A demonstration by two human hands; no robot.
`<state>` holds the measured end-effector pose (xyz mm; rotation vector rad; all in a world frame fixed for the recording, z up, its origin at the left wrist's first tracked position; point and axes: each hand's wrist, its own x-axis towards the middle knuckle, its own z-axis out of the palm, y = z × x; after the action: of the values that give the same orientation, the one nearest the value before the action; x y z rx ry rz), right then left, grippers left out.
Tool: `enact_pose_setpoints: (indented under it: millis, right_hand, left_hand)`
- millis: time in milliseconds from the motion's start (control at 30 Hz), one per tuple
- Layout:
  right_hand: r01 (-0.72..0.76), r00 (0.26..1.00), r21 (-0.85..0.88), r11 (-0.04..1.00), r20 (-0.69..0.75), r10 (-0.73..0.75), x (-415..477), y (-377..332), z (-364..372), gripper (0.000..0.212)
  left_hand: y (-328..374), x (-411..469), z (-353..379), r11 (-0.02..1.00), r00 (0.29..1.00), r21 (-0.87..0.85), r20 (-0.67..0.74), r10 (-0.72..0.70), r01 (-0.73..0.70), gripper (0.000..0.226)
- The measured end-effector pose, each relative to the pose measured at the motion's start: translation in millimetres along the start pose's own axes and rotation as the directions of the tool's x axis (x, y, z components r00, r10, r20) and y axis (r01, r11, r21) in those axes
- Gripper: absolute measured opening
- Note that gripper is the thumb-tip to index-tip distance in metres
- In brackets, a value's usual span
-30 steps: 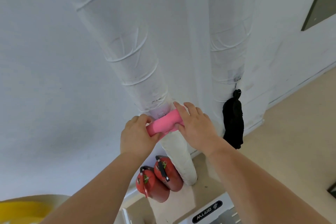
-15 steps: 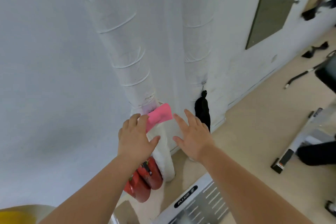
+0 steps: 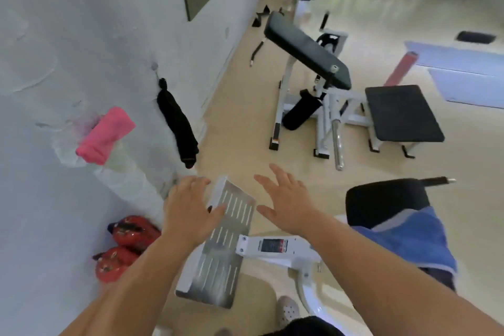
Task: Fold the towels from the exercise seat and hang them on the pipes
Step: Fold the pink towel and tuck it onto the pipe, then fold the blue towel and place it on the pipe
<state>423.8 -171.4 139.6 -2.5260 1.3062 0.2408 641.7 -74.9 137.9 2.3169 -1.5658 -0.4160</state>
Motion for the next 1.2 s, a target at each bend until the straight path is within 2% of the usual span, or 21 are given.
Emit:
enact_pose_setpoints:
  millis: [200,333,567,700,867,1033,1200]
  right_hand:
    - [-0.27,0.962,0.13,0.954,0.005,0.271,-106,96,30,0.07]
    - [-0.401,0.915,0.189,0.896,0.026,0.403,-163,167,54,0.069]
    - [-0.45,0.892,0.249,0.858,0.083,0.444,-246,301,95,0.067]
    - [-0.503,0.86,0.296,0.812,0.083,0.503,-265,360,115,0.065]
    - [-0.572,0.813,0.372,0.731,0.141,0.565,-260,395,148,0.067]
    - [-0.605,0.791,0.417,0.678,0.221,0.57,-240,398,188,0.072]
    - [-0.628,0.748,0.483,0.611,0.156,0.646,-221,389,216,0.07]
  left_hand:
    - [95,-39,59,0.978,0.963,-0.052,0.172,0.209,-0.203,0.07]
    - [159,-56,105,0.972,0.934,-0.061,0.27,0.236,-0.228,0.065]
    - [285,-95,191,0.975,0.889,-0.026,0.406,0.212,-0.221,0.063]
    - [345,-101,225,0.968,0.858,0.003,0.464,0.219,-0.249,0.06]
    - [390,-92,260,0.96,0.827,0.026,0.516,0.225,-0.278,0.056]
    - [406,-70,301,0.958,0.758,0.049,0.624,0.192,-0.283,0.053]
    - [414,-38,340,0.966,0.715,0.045,0.681,0.157,-0.255,0.047]
